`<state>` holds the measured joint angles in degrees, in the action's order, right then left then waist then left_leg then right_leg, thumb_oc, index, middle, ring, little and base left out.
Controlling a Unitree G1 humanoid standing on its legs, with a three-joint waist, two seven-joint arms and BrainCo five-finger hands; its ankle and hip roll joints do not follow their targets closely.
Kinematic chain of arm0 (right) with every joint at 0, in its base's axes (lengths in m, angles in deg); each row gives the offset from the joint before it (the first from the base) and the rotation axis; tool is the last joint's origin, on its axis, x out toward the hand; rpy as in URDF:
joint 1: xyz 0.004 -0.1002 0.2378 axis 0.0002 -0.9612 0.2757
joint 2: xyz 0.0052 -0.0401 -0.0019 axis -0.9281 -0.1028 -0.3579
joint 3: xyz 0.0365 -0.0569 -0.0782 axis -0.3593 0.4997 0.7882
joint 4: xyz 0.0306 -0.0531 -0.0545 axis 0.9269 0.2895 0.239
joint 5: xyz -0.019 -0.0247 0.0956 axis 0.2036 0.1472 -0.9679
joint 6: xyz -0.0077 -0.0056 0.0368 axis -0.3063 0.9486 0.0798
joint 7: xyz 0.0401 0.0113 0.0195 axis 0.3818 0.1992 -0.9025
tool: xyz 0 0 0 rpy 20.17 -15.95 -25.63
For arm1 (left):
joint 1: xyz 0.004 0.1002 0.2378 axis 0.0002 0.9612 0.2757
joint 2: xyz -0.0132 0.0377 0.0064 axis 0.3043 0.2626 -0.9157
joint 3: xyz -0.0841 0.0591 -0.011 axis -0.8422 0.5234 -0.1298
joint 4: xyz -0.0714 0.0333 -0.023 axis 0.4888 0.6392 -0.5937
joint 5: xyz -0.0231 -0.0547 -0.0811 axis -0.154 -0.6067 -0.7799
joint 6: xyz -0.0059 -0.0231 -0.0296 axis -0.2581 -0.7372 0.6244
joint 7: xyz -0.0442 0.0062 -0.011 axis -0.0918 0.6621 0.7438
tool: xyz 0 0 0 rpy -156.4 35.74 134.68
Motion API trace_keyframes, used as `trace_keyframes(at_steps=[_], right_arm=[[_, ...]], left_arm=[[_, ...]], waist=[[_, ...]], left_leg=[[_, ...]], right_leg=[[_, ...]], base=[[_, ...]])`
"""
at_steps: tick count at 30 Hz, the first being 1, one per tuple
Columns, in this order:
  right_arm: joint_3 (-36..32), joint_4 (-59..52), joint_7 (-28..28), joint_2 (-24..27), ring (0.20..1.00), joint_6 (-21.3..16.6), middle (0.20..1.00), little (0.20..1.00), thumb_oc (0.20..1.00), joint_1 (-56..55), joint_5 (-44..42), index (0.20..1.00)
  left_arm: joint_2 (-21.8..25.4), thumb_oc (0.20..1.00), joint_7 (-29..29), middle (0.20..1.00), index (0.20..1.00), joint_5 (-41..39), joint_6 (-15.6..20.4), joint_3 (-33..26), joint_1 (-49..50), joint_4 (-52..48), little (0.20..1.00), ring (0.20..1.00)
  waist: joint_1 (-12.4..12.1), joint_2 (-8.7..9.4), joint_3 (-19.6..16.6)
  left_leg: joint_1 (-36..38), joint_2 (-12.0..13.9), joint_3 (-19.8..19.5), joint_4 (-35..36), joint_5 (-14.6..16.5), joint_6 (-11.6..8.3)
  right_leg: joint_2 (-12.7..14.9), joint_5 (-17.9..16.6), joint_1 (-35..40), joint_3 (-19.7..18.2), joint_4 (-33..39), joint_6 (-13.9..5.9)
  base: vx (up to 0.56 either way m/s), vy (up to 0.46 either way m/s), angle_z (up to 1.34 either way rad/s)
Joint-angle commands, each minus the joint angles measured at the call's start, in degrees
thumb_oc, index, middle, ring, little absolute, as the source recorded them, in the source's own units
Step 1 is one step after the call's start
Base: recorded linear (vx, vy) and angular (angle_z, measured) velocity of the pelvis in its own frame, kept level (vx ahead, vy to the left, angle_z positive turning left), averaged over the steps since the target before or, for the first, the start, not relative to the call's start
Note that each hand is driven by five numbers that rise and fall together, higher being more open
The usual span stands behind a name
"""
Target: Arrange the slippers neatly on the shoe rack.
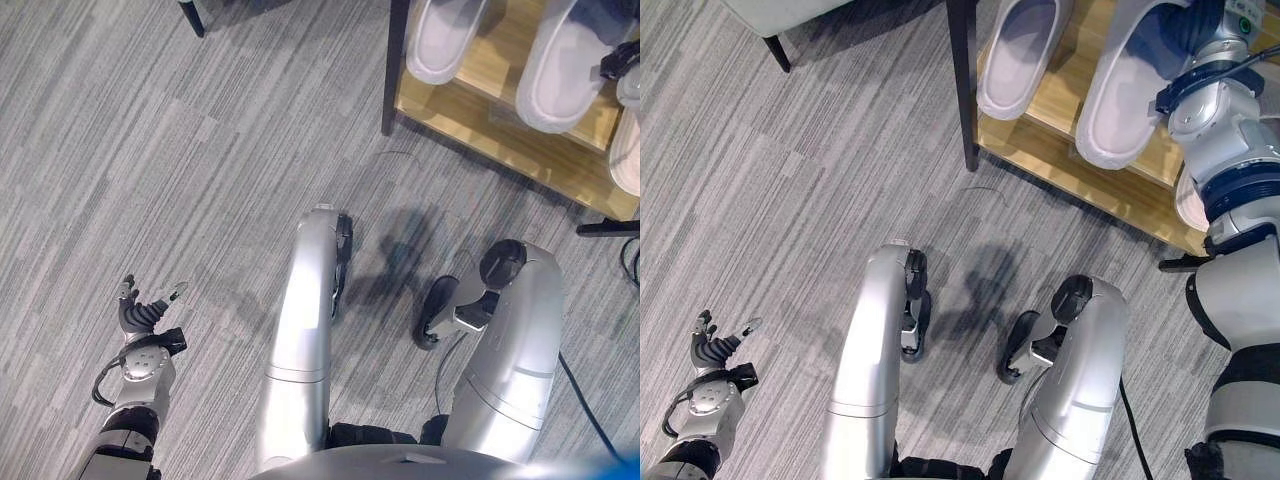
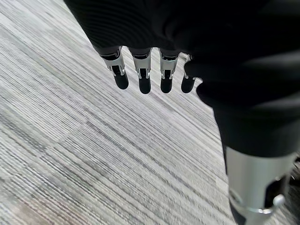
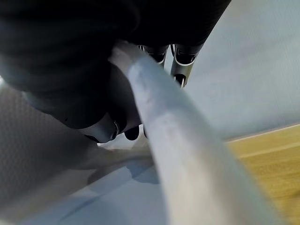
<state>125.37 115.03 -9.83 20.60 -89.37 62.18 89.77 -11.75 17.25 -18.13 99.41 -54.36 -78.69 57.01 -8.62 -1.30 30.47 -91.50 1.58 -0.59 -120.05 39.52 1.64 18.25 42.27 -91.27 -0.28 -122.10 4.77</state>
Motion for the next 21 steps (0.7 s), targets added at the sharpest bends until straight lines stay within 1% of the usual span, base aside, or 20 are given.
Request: trace_keyframes(at_steps=[1,3,4,7,8,9,10,12,16,21], right_arm=[[2.4,-0.4,1.6,1.0,0.200,-0.8,0.200,0.200,0.200,7.6,-0.5,0.200],[2.2,0.7,1.2,0.3,0.200,-0.8,0.200,0.200,0.200,8.1,-1.6,0.200],[1.4,1.0,0.9,0.0,1.000,-1.4,1.000,1.000,1.000,7.3,-3.0,1.000],[1.0,1.3,-0.2,-0.5,1.000,-1.6,1.000,1.000,1.000,7.2,-4.9,1.000],[0.6,1.6,-0.3,-0.8,1.000,-1.7,1.000,1.000,1.000,6.8,-6.1,1.000],[0.6,2.0,-0.5,-0.8,1.000,-1.9,1.000,1.000,1.000,6.7,-6.4,1.000],[0.6,2.0,-0.4,-1.0,1.000,-1.8,1.000,1.000,1.000,6.8,-6.7,1.000],[0.1,3.2,-0.9,-1.8,1.000,-1.4,1.000,1.000,1.000,6.6,-7.2,1.000],[-0.5,5.1,-1.1,-2.8,1.000,-1.1,1.000,1.000,1.000,6.6,-8.0,1.000],[-2.7,3.9,0.1,-3.6,1.000,-1.6,1.000,1.000,1.000,4.8,-9.6,1.000]], left_arm=[[4.4,1.000,-0.5,1.000,1.000,-0.9,3.1,1.6,1.5,-1.1,1.000,1.000],[4.4,1.000,-0.2,1.000,1.000,-0.7,3.1,2.2,1.6,-1.2,1.000,1.000],[4.4,1.000,0.3,1.000,1.000,-1.0,3.0,2.6,1.7,-0.9,1.000,1.000],[4.3,1.000,0.8,1.000,1.000,-0.9,2.9,3.4,2.2,-1.1,1.000,1.000],[3.3,1.000,1.3,1.000,1.000,-1.0,2.8,4.5,2.7,-0.9,1.000,1.000],[3.0,1.000,1.8,1.000,1.000,-2.2,2.7,4.4,3.3,-0.7,1.000,1.000],[3.1,1.000,2.1,1.000,1.000,-2.7,2.6,4.1,3.4,-0.5,1.000,1.000],[1.5,1.000,3.0,1.000,1.000,-3.1,2.2,4.5,4.7,0.7,1.000,1.000],[0.4,1.000,3.6,1.000,1.000,-2.1,1.6,6.7,4.8,1.1,1.000,1.000],[0.1,1.000,3.5,1.000,1.000,-2.0,0.8,7.1,4.3,2.6,1.000,1.000]], waist=[[-2.4,1.40,-0.7],[-2.5,1.92,-0.7],[-2.6,1.77,-0.7],[-2.6,1.73,-0.7],[-2.8,1.86,-0.7],[-2.8,1.80,-0.7],[-2.8,1.68,-0.7],[-2.6,0.95,-0.7],[-2.4,0.97,-0.7],[-1.6,1.32,-0.7]], left_leg=[[1.5,-1.5,-10.7,6.0,1.1,-3.03],[1.5,-1.5,-10.7,6.4,1.3,-3.31],[1.5,-1.5,-10.8,6.4,1.4,-3.28],[1.5,-1.3,-10.9,6.3,1.5,-3.44],[1.5,-1.2,-10.8,6.5,1.5,-3.53],[1.5,-1.3,-11.0,6.7,1.5,-3.65],[1.5,-1.2,-11.0,6.9,1.3,-3.72],[1.5,-1.4,-11.2,7.3,1.2,-3.69],[1.5,-1.4,-11.0,7.1,1.4,-3.78],[1.5,-1.2,-10.7,6.6,1.6,-3.83]], right_leg=[[1.0,1.3,1.3,-7.3,1.3,-0.48],[1.1,1.4,1.3,-7.5,1.3,-0.45],[1.1,1.3,1.3,-7.6,1.1,-0.47],[1.4,1.4,1.3,-7.3,0.9,-0.13],[1.5,1.4,1.3,-7.4,1.1,-0.04],[1.6,1.5,1.3,-7.3,1.1,0.08],[1.8,1.6,1.3,-7.2,1.5,0.27],[1.7,1.5,1.3,-7.2,1.6,0.21],[1.7,1.4,1.3,-7.5,1.0,0.44],[1.3,1.5,1.3,-8.0,0.3,0.70]], base=[[0.00,0.000,0.00],[0.05,-0.016,0.03],[0.05,-0.015,0.02],[0.00,0.000,0.00],[0.00,0.000,0.00],[0.00,0.000,0.00],[-0.02,0.034,0.00],[-0.01,0.075,-0.02],[0.00,0.010,0.00],[0.00,0.000,0.00]])
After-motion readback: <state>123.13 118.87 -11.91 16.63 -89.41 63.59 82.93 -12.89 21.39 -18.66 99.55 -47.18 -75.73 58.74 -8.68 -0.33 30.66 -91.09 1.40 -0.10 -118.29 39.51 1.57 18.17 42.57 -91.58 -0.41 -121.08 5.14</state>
